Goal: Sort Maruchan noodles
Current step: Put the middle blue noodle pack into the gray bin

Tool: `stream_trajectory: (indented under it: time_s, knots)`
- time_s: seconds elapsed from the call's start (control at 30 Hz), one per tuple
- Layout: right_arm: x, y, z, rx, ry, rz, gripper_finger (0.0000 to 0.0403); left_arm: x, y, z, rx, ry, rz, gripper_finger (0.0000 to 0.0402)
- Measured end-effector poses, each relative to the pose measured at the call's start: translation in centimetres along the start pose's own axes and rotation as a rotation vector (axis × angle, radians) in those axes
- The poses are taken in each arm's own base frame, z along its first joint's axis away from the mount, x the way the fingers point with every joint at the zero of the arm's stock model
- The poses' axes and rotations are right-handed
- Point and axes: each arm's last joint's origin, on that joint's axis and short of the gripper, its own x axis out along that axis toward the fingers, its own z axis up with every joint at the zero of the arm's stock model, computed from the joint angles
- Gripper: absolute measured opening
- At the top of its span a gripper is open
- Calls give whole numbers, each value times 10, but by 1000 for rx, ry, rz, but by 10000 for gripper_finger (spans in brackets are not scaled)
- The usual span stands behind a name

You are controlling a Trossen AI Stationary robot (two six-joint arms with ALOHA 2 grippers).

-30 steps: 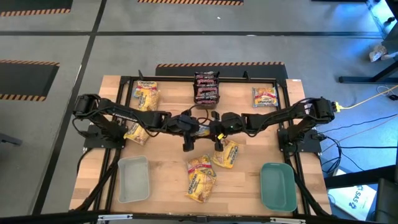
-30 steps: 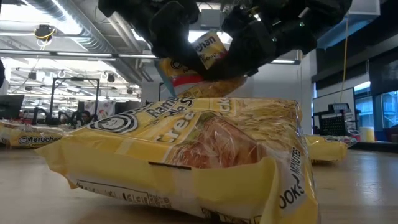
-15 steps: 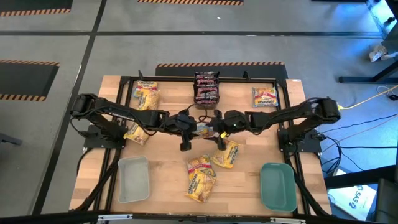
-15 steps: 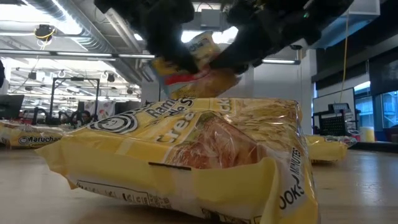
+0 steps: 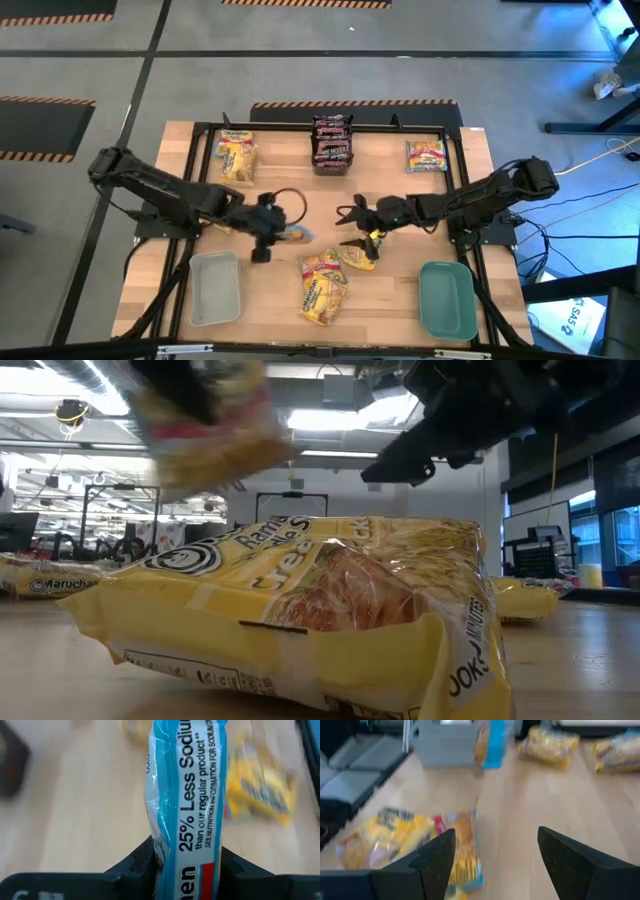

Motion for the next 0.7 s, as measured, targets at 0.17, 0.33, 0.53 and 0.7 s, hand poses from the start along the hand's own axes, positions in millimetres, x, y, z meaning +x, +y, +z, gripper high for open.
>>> stream_trajectory:
  time_s: [0.17, 0.33, 0.53, 0.7]
  knots:
    - [0, 8, -4, 53, -40, 6, 271, -34, -29, -10, -89, 185, -2, 113]
    - [0, 15, -3, 67, -50, -12, 271, -71, -53, -23, -203, 307, 25, 113]
    - [0, 24, -3, 88, -65, -51, 271, -95, -85, -54, -275, 406, 5, 113]
    - [0, 30, -3, 108, -73, -73, 271, -89, -95, -88, -282, 468, 62, 113]
